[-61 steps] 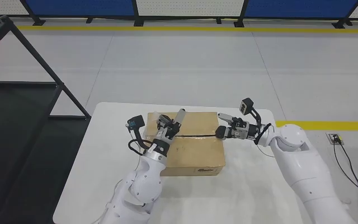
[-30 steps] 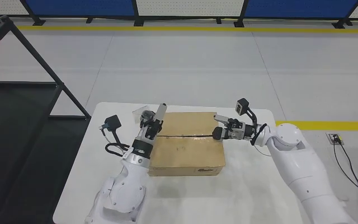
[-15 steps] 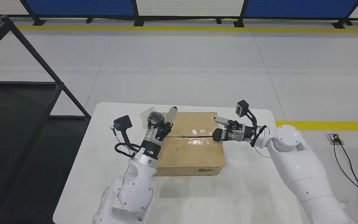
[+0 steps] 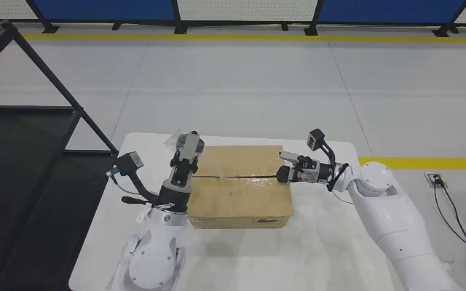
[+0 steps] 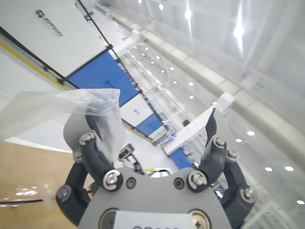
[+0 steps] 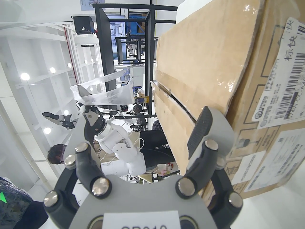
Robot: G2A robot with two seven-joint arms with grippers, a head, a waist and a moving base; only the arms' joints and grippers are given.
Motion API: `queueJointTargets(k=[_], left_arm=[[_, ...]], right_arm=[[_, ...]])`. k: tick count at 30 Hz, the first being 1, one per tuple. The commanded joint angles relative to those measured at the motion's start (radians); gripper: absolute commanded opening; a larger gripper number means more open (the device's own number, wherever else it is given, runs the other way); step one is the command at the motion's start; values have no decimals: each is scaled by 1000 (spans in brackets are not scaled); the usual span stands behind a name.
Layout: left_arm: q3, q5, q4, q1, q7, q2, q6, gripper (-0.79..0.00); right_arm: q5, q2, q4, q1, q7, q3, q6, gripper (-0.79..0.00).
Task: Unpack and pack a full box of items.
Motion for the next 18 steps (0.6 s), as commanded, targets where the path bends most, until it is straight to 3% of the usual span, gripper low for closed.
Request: queueJointTargets(k=[1,4,7,13,18], left_arm=[[-31,-177,-16,4,-47,1,-19,0],[-66,-332,-15,-3,-107,2,-16,0],[-85,-467,14,-15,-203,6,59,0],[-85,-467,14,-15,-203,6,59,0],[-55,-518,24,-27,-180,1,74,0]], right_arm=[[16,-1,0,-4,-2,3,-7,0],[66,-3,-6,-18,-3,17,-36,0],[93,-2,-11,-29,-12,28,-52,0],[92,-2,-15,-32,-17,28,-52,0],[143,0,-122,-93,-12,39,-38,0]])
